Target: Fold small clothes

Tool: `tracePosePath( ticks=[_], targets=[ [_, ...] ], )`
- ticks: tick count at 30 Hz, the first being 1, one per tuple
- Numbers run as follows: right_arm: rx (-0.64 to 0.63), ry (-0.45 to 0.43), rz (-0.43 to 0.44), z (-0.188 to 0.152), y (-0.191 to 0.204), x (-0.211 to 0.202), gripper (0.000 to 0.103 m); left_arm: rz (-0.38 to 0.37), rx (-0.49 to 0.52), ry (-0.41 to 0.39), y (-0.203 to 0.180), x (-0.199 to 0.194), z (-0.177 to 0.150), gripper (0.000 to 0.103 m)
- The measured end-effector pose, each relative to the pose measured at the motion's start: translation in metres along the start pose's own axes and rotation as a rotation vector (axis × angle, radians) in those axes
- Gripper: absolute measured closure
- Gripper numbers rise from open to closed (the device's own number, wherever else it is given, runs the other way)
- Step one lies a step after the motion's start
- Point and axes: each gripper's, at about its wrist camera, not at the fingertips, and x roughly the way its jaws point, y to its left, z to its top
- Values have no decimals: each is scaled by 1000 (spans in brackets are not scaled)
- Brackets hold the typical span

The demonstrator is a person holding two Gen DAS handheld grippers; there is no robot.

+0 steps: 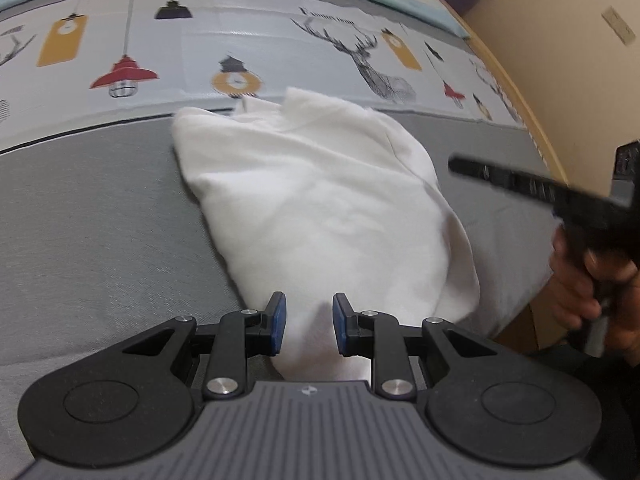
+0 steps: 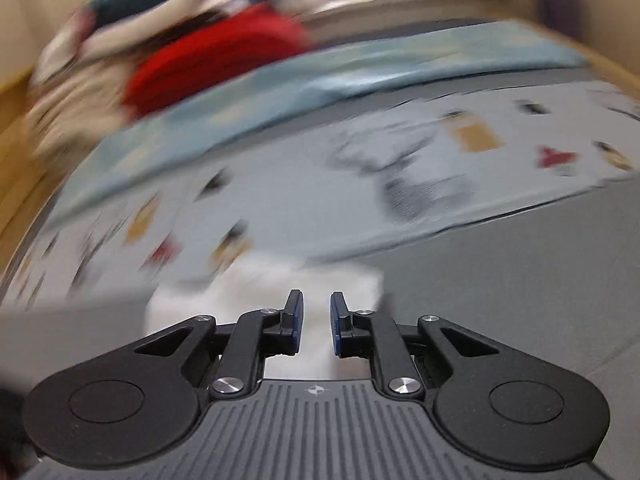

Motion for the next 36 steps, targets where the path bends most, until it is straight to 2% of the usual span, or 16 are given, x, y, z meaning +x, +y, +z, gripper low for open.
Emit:
tracePosePath(
  ticks=[3,5,6,9,15,16,17,19,21,22,23,24,27,30,32,36],
  targets=[
    [-99,111,7,-19,-1,-12,78,8,17,24,-7,7,-4,72],
    [-96,171,-4,-30,-17,-20,63,11,32,40,-10,10,-7,68],
    [-83,206,-7,-36,-24,-23,61,16,47,44,-14,12,-9,66],
    [-50,322,12,-52,-41,-25,60,14,75,55,-19,13,-13,61],
    [-86,418,41,-72,-35,-19,60,7,114,47,-30,8,-21,59],
    [-89,415,46,-72,-33,-18,71,-12,128,44,-34,7,-23,59],
    [-96,398,46,-69,-31,-19,96,-27,146,46,-38,6,-25,56],
    [-89,343,87,-61,-28,-30,97,-37,196,66,-46,10,-30,52],
    [-49,249,155,-49,-28,-46,97,-6,246,95,-52,18,-36,51],
    [-20,197,197,-43,-30,-58,97,24,269,110,-53,24,-39,51],
    [7,148,238,-37,-33,-69,97,49,289,120,-53,29,-41,57],
    [25,109,266,-33,-37,-80,97,72,306,125,-52,32,-43,79],
    [23,116,260,-30,-45,-88,97,69,285,146,-43,32,-44,95],
    [-40,203,168,-38,-45,-77,97,27,316,136,-42,20,-46,96],
    [-85,264,115,-44,-45,-68,97,13,339,163,-42,23,-51,96],
    [-133,435,24,-63,-47,-37,97,35,389,225,-51,34,-60,88]
  ],
)
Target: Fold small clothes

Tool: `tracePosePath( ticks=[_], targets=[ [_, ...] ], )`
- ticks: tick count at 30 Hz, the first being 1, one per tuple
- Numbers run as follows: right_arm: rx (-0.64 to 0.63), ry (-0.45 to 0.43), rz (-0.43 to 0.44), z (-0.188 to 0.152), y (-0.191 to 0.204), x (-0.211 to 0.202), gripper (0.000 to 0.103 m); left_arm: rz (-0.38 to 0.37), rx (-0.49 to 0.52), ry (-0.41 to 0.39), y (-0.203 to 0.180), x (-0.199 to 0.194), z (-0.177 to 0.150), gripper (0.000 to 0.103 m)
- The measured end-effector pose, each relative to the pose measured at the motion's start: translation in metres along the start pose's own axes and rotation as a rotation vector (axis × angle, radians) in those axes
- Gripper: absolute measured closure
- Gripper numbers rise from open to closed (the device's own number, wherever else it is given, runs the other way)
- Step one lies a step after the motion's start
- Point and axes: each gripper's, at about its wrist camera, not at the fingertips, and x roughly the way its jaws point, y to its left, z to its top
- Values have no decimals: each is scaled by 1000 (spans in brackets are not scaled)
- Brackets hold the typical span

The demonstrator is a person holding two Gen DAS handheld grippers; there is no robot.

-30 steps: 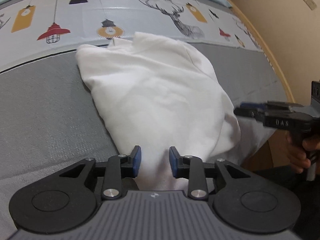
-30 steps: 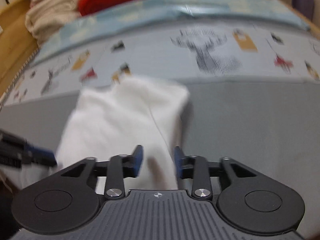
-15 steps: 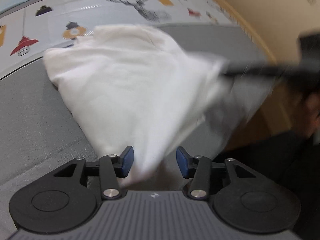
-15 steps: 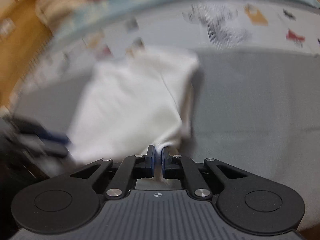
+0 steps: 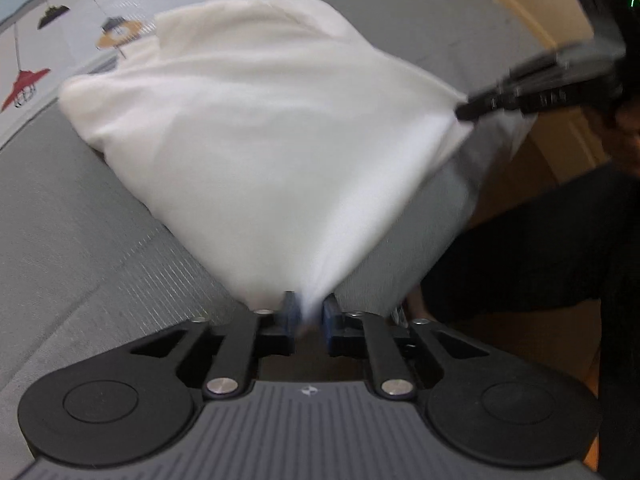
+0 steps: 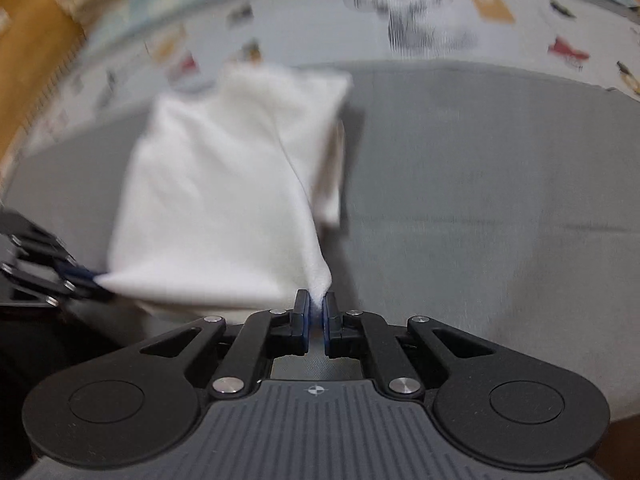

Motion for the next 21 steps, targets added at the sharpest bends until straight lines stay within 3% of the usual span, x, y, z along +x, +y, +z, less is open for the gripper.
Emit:
tracePosePath(
  ticks=[2,4,6,8,10,12,14,18,21],
  targets=[
    [-17,-16,-28,2,4,-1,95,-59,-55,-49,8,-11,5,86],
    [30,-106,-29,7,-1,-15,94,-128,-146,-136,23,-28,10,79],
    [85,-219,-36,11,-6,-31,91,-150,-202,-191,35,-36,12,77],
    [125,-319,-4,13,-10,-42,90,-147,-227,-170,40,-30,14,77],
    [123,-342,82,16,-6,-42,90,-105,-193,-93,35,-12,13,77],
    [77,-319,131,20,4,-34,89,-58,-137,-7,23,7,11,76],
    [14,-261,125,25,14,-20,89,-21,-98,34,16,17,10,75],
    [-19,-157,63,30,21,12,87,-61,-148,0,24,6,19,74],
    [-36,-39,-26,29,21,38,87,-91,-219,-82,40,-12,25,69]
  ],
)
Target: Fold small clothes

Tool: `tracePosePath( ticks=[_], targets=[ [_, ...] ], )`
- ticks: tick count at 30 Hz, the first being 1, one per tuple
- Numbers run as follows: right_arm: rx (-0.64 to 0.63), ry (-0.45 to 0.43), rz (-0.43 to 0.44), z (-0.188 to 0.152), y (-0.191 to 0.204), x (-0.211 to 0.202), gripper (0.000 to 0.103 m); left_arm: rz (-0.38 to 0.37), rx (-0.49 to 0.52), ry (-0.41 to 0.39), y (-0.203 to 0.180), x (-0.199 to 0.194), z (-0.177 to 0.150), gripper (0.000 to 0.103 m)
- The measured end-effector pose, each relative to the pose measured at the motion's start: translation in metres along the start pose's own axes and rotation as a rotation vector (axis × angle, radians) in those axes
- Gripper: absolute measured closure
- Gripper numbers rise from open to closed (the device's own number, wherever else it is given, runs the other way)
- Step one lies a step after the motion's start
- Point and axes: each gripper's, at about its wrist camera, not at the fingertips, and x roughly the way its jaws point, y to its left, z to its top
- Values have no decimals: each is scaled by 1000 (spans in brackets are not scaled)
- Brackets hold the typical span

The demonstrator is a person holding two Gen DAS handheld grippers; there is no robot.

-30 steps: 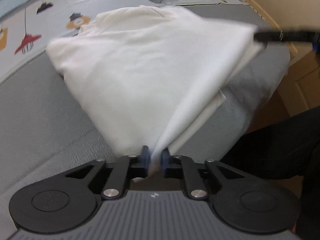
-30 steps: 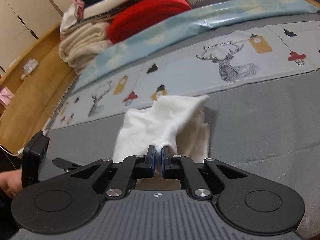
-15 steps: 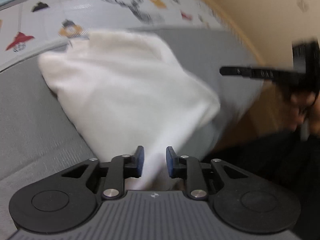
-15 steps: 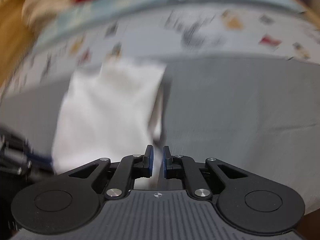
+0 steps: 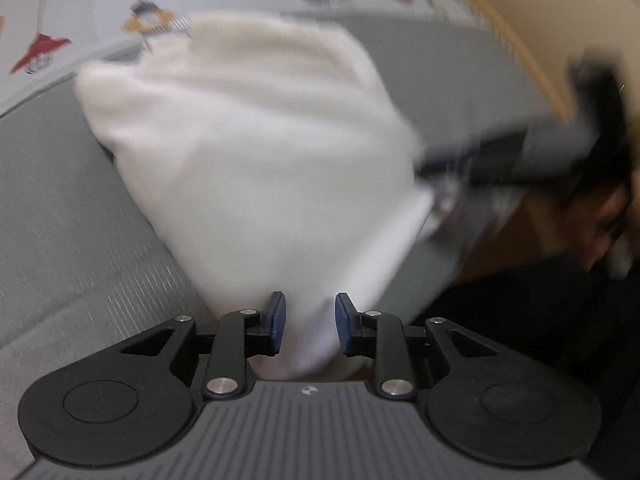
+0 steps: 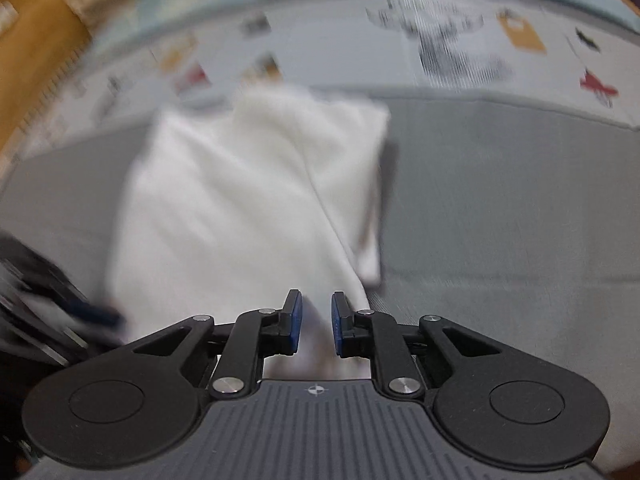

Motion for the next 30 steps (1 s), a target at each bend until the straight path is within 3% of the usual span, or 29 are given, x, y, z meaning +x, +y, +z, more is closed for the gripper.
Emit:
tracePosePath(
  ticks=[2,4,5,8,10,11,12,14,19,21,30],
  targets=[
    [-11,86,-67,-3,-3,19,87,-1,-74,-50,14,-9,6,61],
    [9,101,-67,-4,-8,20,87,31,-165,-103,31,-15,14,48],
    [23,80,-54,-2,-10,17,87,55,-216,-129,36,-16,17,38],
    [78,-86,10,6,-15,-10,81,70,-369,-195,61,-19,18,32],
    [144,-203,53,12,-20,-27,65,63,-454,-208,72,-15,22,32],
    [173,-242,57,14,-22,-30,47,64,-488,-203,78,-11,23,32],
    [202,-270,50,16,-25,-31,37,66,-506,-196,83,-9,26,32],
    [241,-255,45,20,-29,-22,37,66,-524,-185,87,-1,29,29],
    [272,-117,11,33,-25,16,37,51,-542,-176,90,9,30,25],
    [293,-82,-2,36,-26,26,32,44,-547,-168,90,14,28,25],
    [397,-50,51,41,-37,40,33,47,-489,-159,82,30,46,25]
  ],
)
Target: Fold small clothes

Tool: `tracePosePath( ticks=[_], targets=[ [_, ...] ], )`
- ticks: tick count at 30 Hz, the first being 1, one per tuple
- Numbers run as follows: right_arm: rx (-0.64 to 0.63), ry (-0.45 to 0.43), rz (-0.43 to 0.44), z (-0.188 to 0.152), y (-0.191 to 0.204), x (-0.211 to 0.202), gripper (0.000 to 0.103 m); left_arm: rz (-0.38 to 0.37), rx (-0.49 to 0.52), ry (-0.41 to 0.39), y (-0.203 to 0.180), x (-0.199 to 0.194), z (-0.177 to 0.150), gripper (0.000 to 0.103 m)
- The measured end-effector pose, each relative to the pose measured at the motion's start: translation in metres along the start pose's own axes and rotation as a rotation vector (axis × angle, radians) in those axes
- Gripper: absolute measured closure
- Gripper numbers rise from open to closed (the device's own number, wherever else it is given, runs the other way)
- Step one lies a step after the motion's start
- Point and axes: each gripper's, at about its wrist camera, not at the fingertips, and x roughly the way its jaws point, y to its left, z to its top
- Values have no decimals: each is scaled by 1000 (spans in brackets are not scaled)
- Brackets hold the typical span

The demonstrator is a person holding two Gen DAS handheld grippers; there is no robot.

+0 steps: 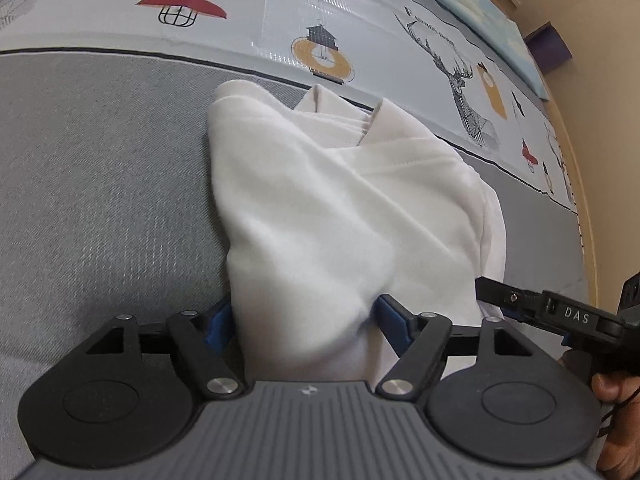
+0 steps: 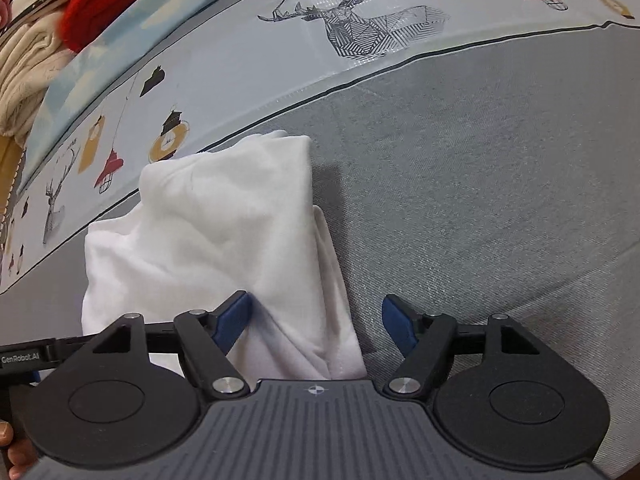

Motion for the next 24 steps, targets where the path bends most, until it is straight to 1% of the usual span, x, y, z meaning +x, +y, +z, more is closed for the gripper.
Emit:
tracePosePath(
  ticks=[1,2,3,4,5,6,7,8,9,12,14,16,17,18,19,20,21,22,23,24],
  targets=[
    [-2,1,7,0,0,0,34,2,0,-3,-1,1,1,25],
    [-4,2,16,1,2,1,39,8,4,-7,-2,1,2,26],
    [-4,1,25,1,4,2,43,13,12,-10,-3,2,3,30],
    [-3,1,34,2,5,4,45,19,22,-14,-4,1,3,33],
    [-4,0,36,3,6,5,48,20,29,-17,-5,0,3,38],
    [-8,-2,37,3,7,6,54,19,40,-22,-6,-2,3,47],
    [-10,-3,44,4,8,7,59,14,50,-29,-6,-4,4,52],
    [-10,-4,55,5,10,7,68,8,61,-39,-6,-7,5,60],
    [-14,-12,59,5,12,6,79,2,72,-57,-7,-12,6,64],
    [-20,-43,95,8,17,2,85,16,131,-138,-12,-29,9,67],
    [1,-83,138,10,19,-4,86,-5,147,-229,-14,-48,13,68],
    [-12,-161,174,13,29,-15,86,-33,176,-345,-17,-69,15,67],
    [-44,-227,181,14,37,-24,86,-39,194,-412,-19,-80,15,63],
    [-85,-300,184,13,47,-33,86,-36,200,-478,-18,-91,16,53],
    [-117,-371,189,13,55,-42,82,-12,178,-539,-14,-99,16,45],
    [-118,-427,189,13,60,-47,74,17,147,-569,-11,-104,17,34],
    [-95,-457,174,14,60,-48,60,40,111,-575,-3,-105,18,32],
    [-56,-466,139,16,59,-47,52,44,82,-547,4,-103,20,32],
    [-17,-461,105,18,55,-44,48,39,56,-501,11,-98,22,33],
    [0,-445,87,20,53,-41,49,37,36,-442,16,-91,22,33]
  ],
)
